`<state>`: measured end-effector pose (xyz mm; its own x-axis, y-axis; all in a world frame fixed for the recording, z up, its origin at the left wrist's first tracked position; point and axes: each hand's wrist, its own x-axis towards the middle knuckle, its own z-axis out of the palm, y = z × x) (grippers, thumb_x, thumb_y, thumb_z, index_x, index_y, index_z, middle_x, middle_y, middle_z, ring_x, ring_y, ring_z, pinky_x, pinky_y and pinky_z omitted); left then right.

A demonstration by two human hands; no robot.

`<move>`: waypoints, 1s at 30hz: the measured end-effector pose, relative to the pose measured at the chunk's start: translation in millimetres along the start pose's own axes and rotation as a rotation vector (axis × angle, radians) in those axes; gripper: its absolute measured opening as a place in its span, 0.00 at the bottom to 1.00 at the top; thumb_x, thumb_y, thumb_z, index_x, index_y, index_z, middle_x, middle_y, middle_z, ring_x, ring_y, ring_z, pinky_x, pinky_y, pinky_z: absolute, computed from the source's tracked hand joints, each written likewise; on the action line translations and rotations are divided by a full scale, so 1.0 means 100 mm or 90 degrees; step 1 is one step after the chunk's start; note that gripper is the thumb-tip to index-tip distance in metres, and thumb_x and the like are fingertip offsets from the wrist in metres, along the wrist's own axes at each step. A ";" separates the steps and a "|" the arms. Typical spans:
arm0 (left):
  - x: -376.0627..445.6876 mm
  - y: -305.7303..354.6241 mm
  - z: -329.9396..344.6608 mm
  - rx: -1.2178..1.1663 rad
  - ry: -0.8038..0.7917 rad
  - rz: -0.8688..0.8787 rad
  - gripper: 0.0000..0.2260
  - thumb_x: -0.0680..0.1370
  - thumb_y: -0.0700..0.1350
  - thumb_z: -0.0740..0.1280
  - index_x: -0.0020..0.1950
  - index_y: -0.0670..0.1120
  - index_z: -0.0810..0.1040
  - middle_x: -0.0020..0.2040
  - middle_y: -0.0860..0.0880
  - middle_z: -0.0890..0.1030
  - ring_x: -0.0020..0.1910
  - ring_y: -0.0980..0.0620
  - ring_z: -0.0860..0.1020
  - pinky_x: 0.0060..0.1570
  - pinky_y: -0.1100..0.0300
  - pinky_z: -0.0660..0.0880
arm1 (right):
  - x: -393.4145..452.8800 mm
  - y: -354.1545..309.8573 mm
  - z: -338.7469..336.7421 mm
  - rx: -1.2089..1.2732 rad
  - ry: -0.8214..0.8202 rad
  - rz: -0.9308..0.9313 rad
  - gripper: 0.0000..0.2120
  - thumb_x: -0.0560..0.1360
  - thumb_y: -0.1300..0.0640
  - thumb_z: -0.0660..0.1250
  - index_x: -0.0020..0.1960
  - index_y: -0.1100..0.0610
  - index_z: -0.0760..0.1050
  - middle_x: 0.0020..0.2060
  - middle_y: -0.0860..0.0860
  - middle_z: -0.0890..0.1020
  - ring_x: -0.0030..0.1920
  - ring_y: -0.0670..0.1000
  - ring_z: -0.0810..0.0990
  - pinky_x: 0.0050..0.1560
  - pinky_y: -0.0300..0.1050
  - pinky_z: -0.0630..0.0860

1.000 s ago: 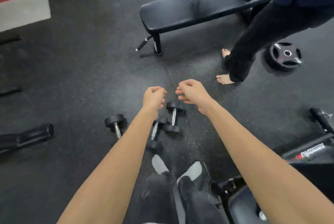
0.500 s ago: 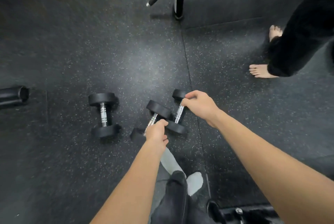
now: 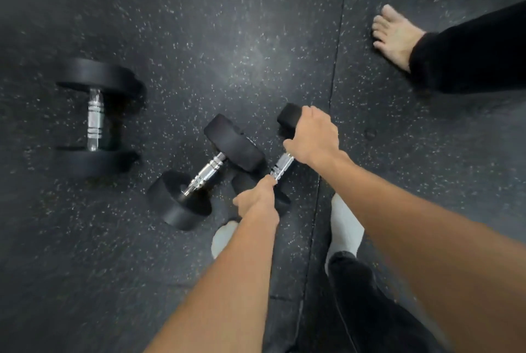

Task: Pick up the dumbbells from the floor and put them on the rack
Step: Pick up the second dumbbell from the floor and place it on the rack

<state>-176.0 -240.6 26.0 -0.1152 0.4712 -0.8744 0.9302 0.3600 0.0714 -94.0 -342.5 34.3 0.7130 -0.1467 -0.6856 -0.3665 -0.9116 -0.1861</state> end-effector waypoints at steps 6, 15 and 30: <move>0.40 -0.15 0.31 -0.108 0.096 -0.028 0.28 0.67 0.43 0.76 0.63 0.42 0.69 0.55 0.43 0.76 0.46 0.43 0.73 0.44 0.54 0.71 | 0.55 0.07 0.19 0.020 -0.005 0.095 0.34 0.67 0.53 0.77 0.70 0.53 0.69 0.70 0.57 0.73 0.66 0.62 0.75 0.65 0.66 0.72; 0.29 -0.06 0.00 0.010 0.031 0.005 0.19 0.58 0.37 0.76 0.45 0.39 0.74 0.40 0.42 0.79 0.43 0.42 0.80 0.47 0.49 0.81 | 0.39 0.22 -0.07 0.098 -0.056 0.061 0.28 0.66 0.62 0.74 0.66 0.52 0.77 0.50 0.51 0.81 0.53 0.55 0.81 0.48 0.44 0.76; -1.79 0.54 -2.38 0.075 0.195 0.414 0.24 0.59 0.41 0.77 0.54 0.48 0.79 0.45 0.51 0.80 0.50 0.45 0.80 0.47 0.58 0.76 | -1.97 -0.92 -1.36 0.437 0.108 -0.024 0.22 0.62 0.63 0.76 0.52 0.48 0.77 0.39 0.43 0.80 0.39 0.47 0.80 0.47 0.44 0.81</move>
<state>-188.3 -113.7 301.0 0.3978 0.7708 -0.4976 0.8731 -0.1513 0.4635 -119.7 -282.3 282.4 0.7954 -0.2287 -0.5613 -0.5942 -0.4768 -0.6478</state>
